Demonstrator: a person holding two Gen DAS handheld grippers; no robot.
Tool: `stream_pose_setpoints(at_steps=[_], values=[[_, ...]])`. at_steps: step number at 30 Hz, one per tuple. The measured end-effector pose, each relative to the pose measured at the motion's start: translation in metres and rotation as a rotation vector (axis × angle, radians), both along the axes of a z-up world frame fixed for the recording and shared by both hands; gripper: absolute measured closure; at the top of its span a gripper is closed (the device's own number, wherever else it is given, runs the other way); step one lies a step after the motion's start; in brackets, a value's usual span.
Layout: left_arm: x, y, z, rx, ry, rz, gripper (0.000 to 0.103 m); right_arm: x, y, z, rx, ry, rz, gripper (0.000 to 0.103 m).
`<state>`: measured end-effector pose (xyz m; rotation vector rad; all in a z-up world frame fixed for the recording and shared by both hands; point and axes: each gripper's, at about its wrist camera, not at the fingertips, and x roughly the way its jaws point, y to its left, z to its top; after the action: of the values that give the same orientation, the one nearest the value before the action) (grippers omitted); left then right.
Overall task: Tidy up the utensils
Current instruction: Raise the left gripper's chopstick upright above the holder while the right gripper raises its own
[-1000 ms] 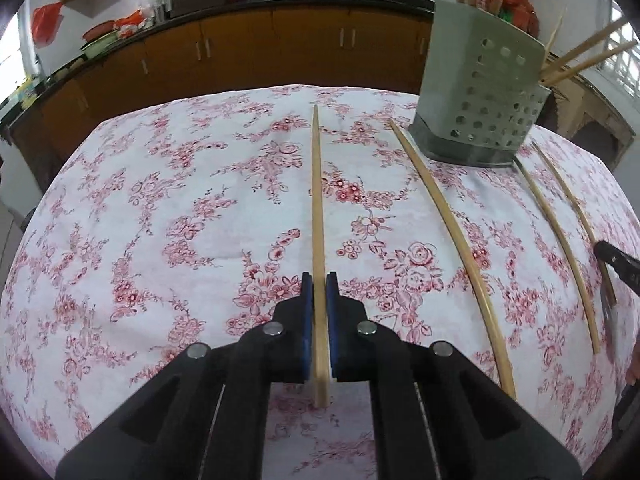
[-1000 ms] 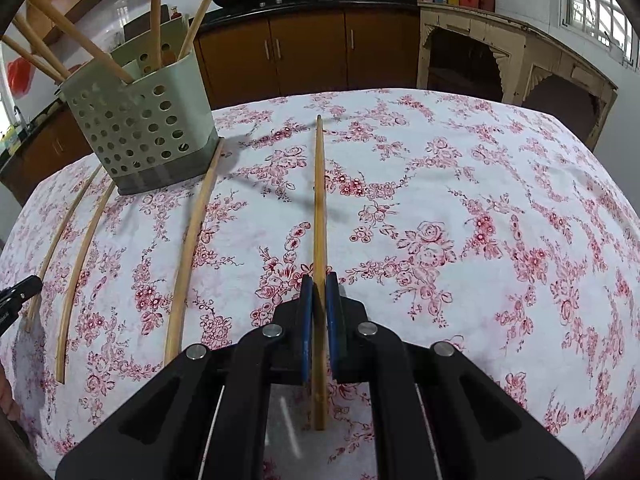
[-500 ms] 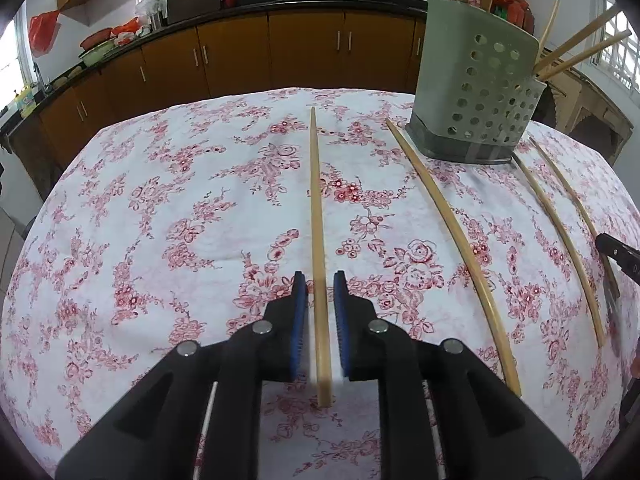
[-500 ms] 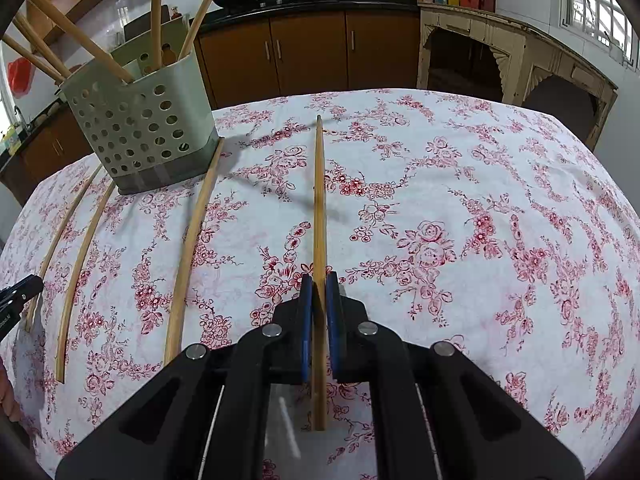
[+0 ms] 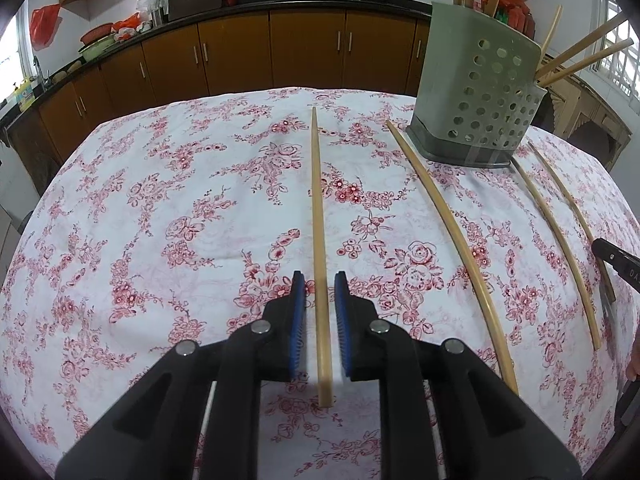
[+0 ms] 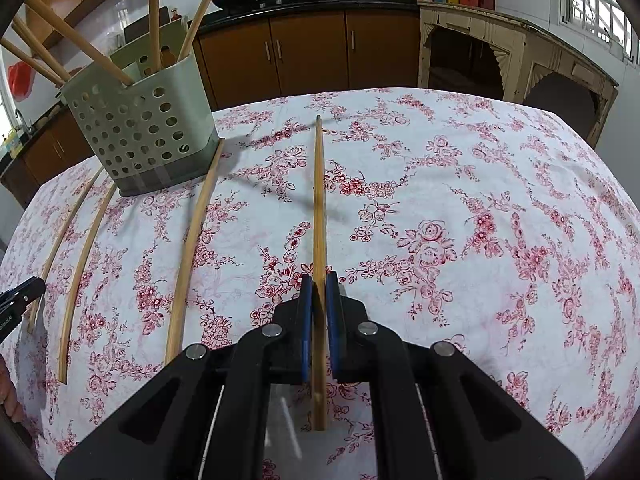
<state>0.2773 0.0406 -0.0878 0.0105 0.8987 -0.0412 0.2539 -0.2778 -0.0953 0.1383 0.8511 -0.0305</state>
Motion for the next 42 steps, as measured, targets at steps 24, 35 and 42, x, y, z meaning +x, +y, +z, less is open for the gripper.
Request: stream_pose_setpoints(at_steps=[24,35,42], values=[[0.000,0.000,0.000,0.020,-0.001,0.017,0.079,-0.003,-0.001,0.000,0.007,0.000,-0.003,0.095],[-0.016,0.003,0.002,0.029,0.011,0.017,0.095,-0.015,-0.009,0.005,0.055,-0.022,-0.005,0.096],[-0.034,0.007,0.033,0.017,-0.047,-0.010,0.095,-0.038,-0.020,0.052,0.027,-0.164,-0.022,0.096]])
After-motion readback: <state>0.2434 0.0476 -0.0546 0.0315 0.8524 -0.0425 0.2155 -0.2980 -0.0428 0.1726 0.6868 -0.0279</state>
